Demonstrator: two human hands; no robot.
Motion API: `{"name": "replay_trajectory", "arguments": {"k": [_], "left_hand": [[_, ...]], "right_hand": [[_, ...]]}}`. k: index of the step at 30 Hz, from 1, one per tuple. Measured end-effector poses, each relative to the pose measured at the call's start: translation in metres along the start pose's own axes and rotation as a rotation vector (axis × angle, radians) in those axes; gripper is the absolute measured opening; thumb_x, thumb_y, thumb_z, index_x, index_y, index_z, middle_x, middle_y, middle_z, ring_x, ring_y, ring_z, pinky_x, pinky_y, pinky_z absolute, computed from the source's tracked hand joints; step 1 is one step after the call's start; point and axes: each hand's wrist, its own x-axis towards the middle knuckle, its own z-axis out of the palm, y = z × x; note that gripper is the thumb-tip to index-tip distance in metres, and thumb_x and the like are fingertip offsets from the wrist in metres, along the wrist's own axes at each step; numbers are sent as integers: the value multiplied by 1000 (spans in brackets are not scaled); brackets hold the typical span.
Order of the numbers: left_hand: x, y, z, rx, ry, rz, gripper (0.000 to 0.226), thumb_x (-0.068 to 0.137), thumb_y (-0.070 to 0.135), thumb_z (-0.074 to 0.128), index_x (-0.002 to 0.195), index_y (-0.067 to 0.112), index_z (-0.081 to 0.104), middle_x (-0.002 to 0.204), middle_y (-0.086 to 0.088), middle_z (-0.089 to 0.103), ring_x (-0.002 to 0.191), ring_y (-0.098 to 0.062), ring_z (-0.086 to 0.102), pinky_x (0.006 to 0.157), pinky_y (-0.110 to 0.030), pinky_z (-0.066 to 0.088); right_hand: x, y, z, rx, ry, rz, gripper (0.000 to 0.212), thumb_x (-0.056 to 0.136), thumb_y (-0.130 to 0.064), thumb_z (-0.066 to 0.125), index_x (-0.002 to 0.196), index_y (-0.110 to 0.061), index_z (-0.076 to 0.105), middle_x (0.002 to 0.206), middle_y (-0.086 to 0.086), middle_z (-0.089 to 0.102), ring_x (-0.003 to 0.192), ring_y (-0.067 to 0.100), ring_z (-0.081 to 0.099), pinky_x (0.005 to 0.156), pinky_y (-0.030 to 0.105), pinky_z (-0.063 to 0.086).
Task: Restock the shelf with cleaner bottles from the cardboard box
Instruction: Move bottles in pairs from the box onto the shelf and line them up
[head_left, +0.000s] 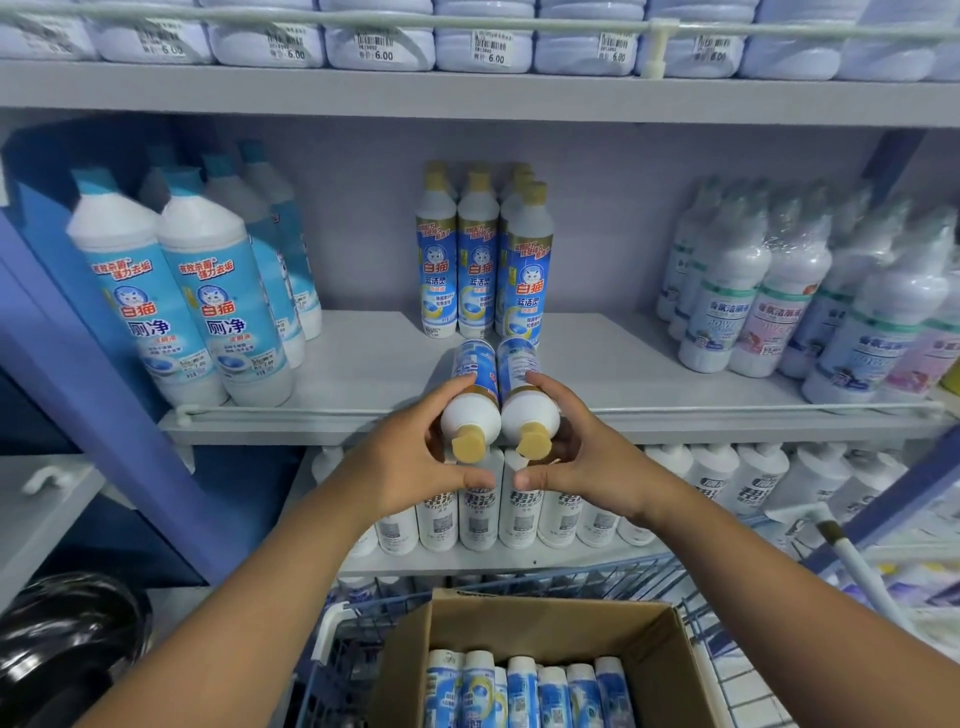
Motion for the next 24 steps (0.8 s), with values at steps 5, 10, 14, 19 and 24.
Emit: {"name": "replay_trajectory", "arguments": {"k": [5, 10, 14, 19, 24], "left_hand": [[2, -2, 8, -25, 114, 93, 88, 56, 40, 93, 135, 46, 54, 119, 14, 68, 105, -3, 68, 90, -18, 54], [13, 9, 1, -96, 180, 127, 80, 51, 48, 90, 125, 46, 61, 108, 16, 72, 99, -1, 68, 87, -17, 53], [31, 37, -14, -115, 301, 140, 57, 53, 67, 78, 105, 50, 65, 96, 26, 72, 89, 6, 66, 77, -13, 50], [60, 69, -32, 148, 411, 54, 68, 63, 94, 43, 81, 33, 66, 73, 12, 68, 74, -10, 65, 61, -32, 49], [92, 85, -46, 294, 446, -77, 73, 79, 88, 35, 78, 21, 63, 85, 4, 62, 80, -17, 59, 68, -33, 44]], "right_hand": [[3, 5, 2, 35, 87, -65, 85, 76, -6, 85, 141, -46, 47, 119, 3, 68, 97, 20, 71, 81, 39, 62], [11, -9, -2, 30, 149, -101, 75, 79, -14, 85, 138, -44, 51, 92, 8, 69, 69, 23, 63, 68, 43, 59], [27, -41, -16, -32, 194, -155, 52, 83, -28, 82, 129, -38, 61, 72, -6, 66, 60, 14, 59, 51, 30, 49], [56, -82, -29, -136, 333, -148, 21, 85, -51, 72, 101, -37, 75, 76, -28, 70, 73, -7, 63, 64, 6, 45], [92, -96, -36, -219, 332, -110, 51, 76, -78, 61, 93, -33, 78, 112, 0, 71, 103, 7, 66, 92, 30, 53]]}}
